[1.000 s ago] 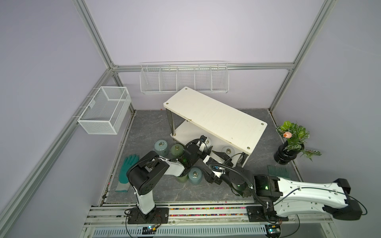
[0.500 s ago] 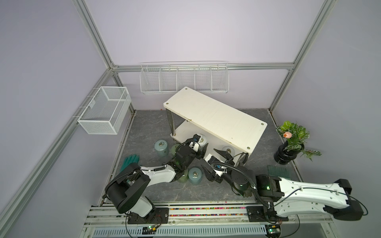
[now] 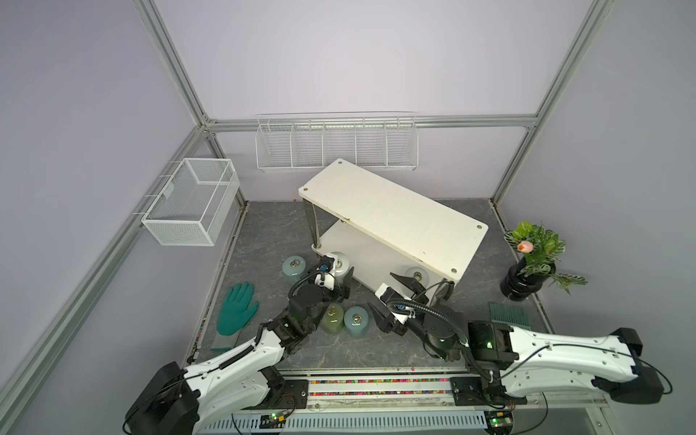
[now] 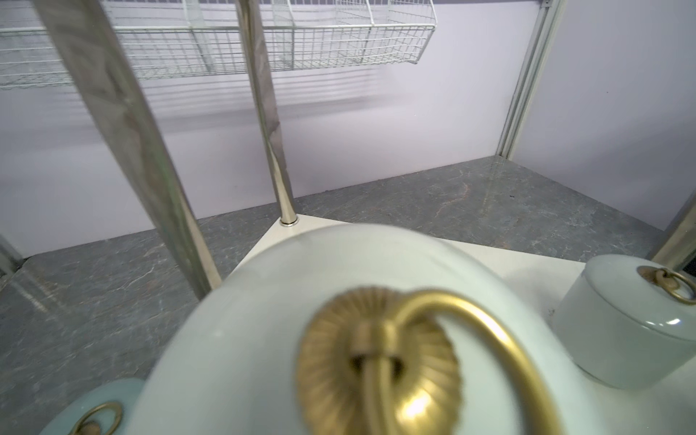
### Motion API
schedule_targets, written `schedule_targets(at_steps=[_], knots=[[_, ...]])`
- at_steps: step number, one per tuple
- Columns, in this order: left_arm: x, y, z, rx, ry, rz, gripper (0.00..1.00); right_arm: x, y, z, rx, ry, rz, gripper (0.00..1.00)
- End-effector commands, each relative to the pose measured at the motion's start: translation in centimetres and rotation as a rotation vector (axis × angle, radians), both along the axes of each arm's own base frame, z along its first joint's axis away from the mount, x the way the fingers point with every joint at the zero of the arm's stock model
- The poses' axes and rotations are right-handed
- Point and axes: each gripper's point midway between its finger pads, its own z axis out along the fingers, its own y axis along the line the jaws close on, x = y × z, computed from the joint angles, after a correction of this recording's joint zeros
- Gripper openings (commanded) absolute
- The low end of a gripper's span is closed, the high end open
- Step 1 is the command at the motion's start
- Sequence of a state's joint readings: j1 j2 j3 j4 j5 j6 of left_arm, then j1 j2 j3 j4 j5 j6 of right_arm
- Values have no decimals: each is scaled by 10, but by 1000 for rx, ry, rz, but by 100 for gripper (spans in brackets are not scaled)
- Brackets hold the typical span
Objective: Remove the tea canisters from the shelf
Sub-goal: Pick up the tea canister from the shelf, then adjust the tea canister at the center of the board.
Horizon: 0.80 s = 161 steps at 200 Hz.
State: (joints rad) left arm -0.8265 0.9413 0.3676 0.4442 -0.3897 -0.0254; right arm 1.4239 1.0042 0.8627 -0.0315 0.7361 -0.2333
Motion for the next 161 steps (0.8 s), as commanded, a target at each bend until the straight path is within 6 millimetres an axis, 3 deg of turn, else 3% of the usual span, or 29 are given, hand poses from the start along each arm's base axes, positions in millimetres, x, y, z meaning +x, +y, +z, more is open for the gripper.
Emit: schedule_targets(at_steps=[1, 72, 144, 147, 161], knots=[[-4, 20, 1, -52, 17, 82, 70, -1, 1, 2, 31, 1, 8, 89], [-12, 63, -34, -74, 81, 260, 70, -2, 4, 0, 25, 6, 14, 89], [-18, 87, -39, -145, 90, 378, 70, -2, 9, -4, 6, 6, 22, 89], [-20, 91, -53, -123, 107, 389, 70, -2, 9, -3, 7, 5, 22, 89], [-23, 96, -59, -125, 105, 420, 70, -2, 8, -3, 8, 5, 22, 89]])
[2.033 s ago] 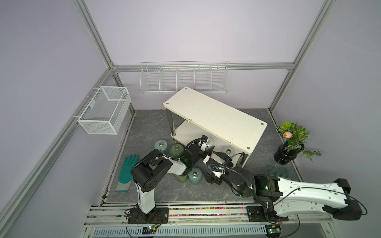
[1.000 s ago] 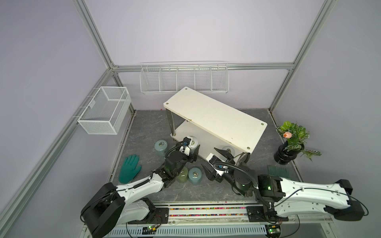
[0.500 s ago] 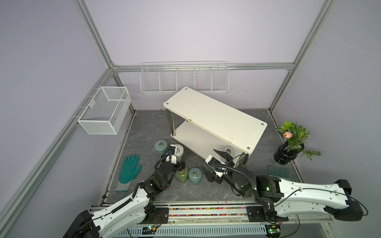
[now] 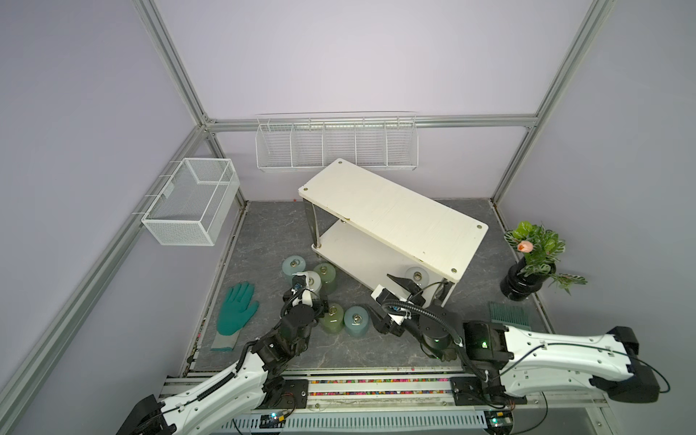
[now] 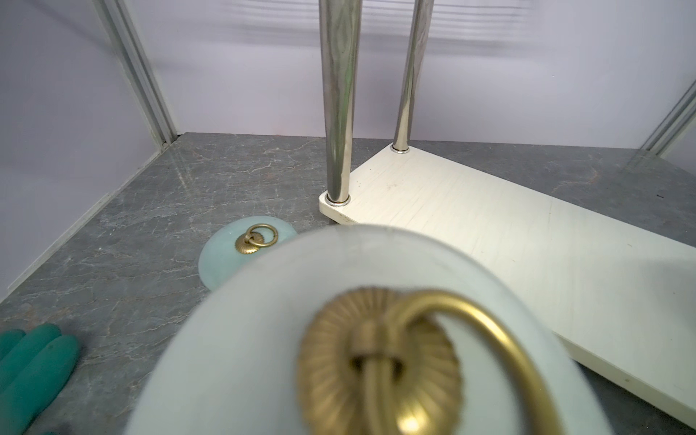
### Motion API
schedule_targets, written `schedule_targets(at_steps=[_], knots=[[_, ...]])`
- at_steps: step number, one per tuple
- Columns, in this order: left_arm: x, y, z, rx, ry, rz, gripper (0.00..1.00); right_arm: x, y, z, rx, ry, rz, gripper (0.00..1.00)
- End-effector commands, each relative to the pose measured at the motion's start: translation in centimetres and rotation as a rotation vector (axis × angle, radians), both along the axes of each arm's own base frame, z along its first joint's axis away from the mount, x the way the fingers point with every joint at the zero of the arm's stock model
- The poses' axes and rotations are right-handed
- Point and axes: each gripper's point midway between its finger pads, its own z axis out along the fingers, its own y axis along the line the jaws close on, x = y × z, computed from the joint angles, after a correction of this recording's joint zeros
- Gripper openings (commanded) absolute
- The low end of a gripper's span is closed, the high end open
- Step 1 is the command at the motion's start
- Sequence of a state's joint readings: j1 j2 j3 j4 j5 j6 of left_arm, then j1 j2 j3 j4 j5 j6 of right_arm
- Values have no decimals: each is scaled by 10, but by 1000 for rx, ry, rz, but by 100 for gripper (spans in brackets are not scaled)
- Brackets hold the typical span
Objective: Remove the tea canisters from the shelf
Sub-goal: Adjust the tea canister at the center of the board.
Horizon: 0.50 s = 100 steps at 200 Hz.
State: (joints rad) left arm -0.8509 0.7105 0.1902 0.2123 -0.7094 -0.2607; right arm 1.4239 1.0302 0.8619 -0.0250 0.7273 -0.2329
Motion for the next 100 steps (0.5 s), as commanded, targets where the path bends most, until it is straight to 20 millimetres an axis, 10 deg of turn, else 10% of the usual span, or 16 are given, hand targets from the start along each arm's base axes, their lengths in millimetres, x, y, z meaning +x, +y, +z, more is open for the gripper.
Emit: schedule_targets(at_steps=[1, 100], knots=[[-2, 14, 1, -69, -35, 99, 70, -2, 2, 4, 28, 0, 13, 89], [2, 29, -26, -83, -6, 248, 71, -1, 0, 1, 30, 5, 11, 89]])
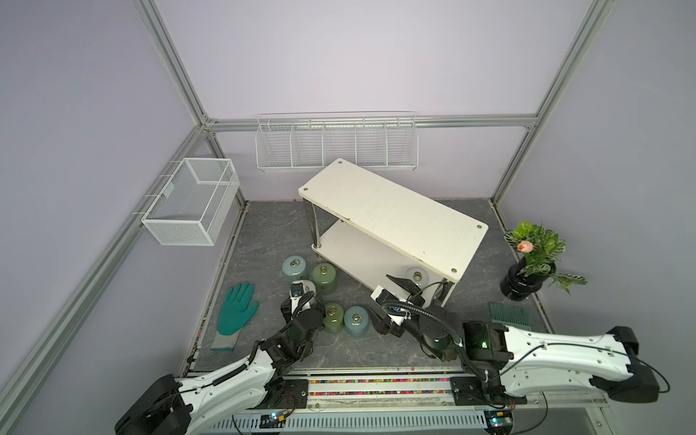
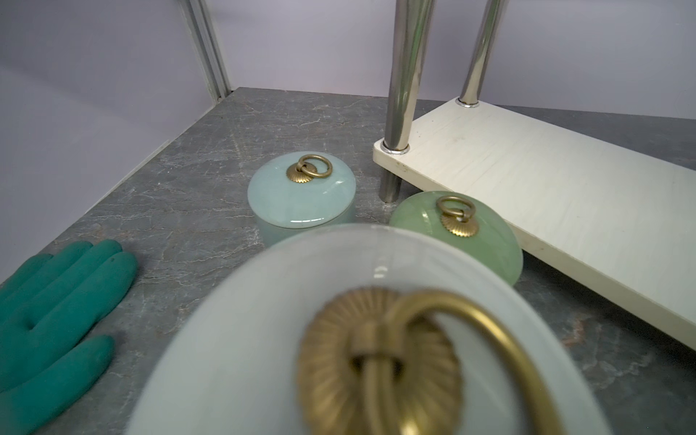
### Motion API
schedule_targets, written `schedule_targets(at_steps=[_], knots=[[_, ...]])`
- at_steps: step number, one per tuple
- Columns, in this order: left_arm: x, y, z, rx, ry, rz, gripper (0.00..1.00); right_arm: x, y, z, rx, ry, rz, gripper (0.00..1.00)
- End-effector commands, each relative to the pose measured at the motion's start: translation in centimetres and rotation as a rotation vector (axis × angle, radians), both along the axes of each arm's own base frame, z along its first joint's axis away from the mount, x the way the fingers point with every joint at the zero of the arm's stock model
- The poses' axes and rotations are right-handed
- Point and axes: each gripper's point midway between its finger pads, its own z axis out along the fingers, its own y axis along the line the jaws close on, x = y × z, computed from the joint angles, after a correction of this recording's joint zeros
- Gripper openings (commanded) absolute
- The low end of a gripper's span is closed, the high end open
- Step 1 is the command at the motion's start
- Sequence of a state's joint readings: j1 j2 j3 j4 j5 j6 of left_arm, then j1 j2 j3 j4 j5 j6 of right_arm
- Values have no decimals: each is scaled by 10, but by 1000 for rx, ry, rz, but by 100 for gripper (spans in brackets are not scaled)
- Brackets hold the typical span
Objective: Remove the tea canisters from the shelf
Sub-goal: Adjust the tea canister at the center of the board.
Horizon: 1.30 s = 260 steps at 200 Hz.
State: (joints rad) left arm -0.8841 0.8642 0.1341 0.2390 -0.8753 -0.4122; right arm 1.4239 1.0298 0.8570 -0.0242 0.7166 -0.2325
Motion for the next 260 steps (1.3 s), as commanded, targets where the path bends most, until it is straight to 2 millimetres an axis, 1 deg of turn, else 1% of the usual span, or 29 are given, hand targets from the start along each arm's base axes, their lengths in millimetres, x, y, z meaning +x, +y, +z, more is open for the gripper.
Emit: schedule_targets(at_steps=[1, 16, 39, 59, 69, 86, 92, 93, 95, 115, 158, 190, 260], knots=[[5, 7, 19, -107, -91, 91, 71, 0, -1, 4, 34, 1, -1, 89], [5, 12, 18, -114, -90, 130, 71, 0, 0, 3, 32, 2, 0, 89], [3, 22, 23, -119, -105, 185, 72, 1, 0, 2, 30, 3, -2, 89], [3, 26, 28, -131, -118, 207, 72, 1, 1, 2, 28, 3, -1, 89], [3, 28, 26, -132, -114, 224, 73, 2, 2, 2, 29, 3, -1, 89], [7, 30, 23, -125, -96, 246, 73, 2, 2, 1, 26, 3, 1, 89], [7, 33, 17, -114, -82, 266, 73, 2, 2, 2, 27, 3, 1, 89], [9, 31, 22, -126, -89, 269, 72, 2, 2, 1, 26, 3, 0, 89], [11, 31, 25, -132, -94, 279, 72, 2, 2, 1, 25, 3, 0, 89], [18, 30, 24, -105, -88, 319, 73, 2, 1, 2, 26, 4, -1, 89], [33, 32, 6, -132, -64, 356, 75, 3, -3, 3, 25, 2, -9, 89], [36, 33, -12, -127, -32, 367, 75, 4, -4, 3, 23, 3, -17, 89], [49, 12, -52, -78, 43, 301, 75, 6, -1, 2, 11, 2, -17, 89]])
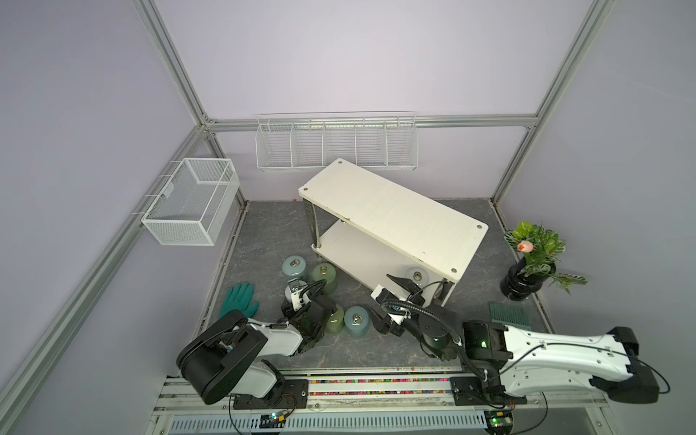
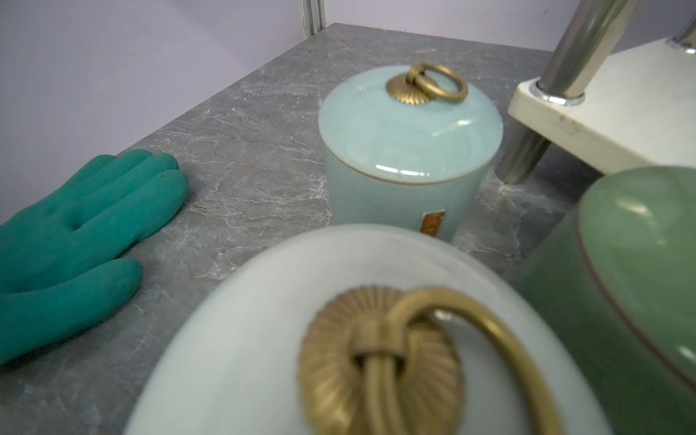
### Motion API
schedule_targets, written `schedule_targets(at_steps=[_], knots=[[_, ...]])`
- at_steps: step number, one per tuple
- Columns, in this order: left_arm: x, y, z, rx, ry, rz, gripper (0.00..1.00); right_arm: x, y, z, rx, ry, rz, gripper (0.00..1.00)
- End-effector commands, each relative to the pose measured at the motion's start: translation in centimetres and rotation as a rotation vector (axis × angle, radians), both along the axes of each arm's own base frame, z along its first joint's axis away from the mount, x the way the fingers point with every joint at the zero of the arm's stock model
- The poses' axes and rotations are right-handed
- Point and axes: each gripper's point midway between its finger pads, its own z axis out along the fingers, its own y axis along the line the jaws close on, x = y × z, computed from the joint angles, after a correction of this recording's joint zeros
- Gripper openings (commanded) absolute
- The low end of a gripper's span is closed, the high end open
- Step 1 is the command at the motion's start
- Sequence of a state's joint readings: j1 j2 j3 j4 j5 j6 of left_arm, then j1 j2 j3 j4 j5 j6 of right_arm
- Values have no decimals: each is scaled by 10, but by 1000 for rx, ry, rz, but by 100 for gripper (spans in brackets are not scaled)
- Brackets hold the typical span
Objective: Remove the tea canisters from the shelf
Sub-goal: Adjust the tea canister at the center of the board, then place the tea canister at the center of the board.
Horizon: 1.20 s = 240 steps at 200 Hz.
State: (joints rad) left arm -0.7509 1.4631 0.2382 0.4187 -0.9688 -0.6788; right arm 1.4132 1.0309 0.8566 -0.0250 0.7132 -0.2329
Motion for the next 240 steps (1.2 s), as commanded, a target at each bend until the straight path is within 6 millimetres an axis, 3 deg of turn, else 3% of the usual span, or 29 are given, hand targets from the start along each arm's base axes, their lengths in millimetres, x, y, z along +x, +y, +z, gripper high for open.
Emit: schedule_targets(at_steps=[1, 56, 97, 124, 151, 199, 240], knots=[[20, -18, 14, -87, -91, 2, 75, 3, 0, 3, 14, 1, -10, 89], [26, -31, -18, -72, -30, -36, 75, 5, -2, 1, 10, 5, -19, 89], [25, -30, -30, -69, -3, -28, 76, 5, -3, 1, 16, 5, -24, 89], [22, -26, -35, -71, 13, -5, 83, 5, -2, 1, 14, 4, -21, 89], [18, -21, -38, -64, 20, 16, 92, 5, -4, 3, 23, 3, -21, 89], [17, -20, -42, -63, 30, 26, 100, 4, -8, 3, 37, 10, -18, 89], [14, -29, -21, -5, -8, 16, 100, 2, -9, 3, 44, 14, -11, 89]])
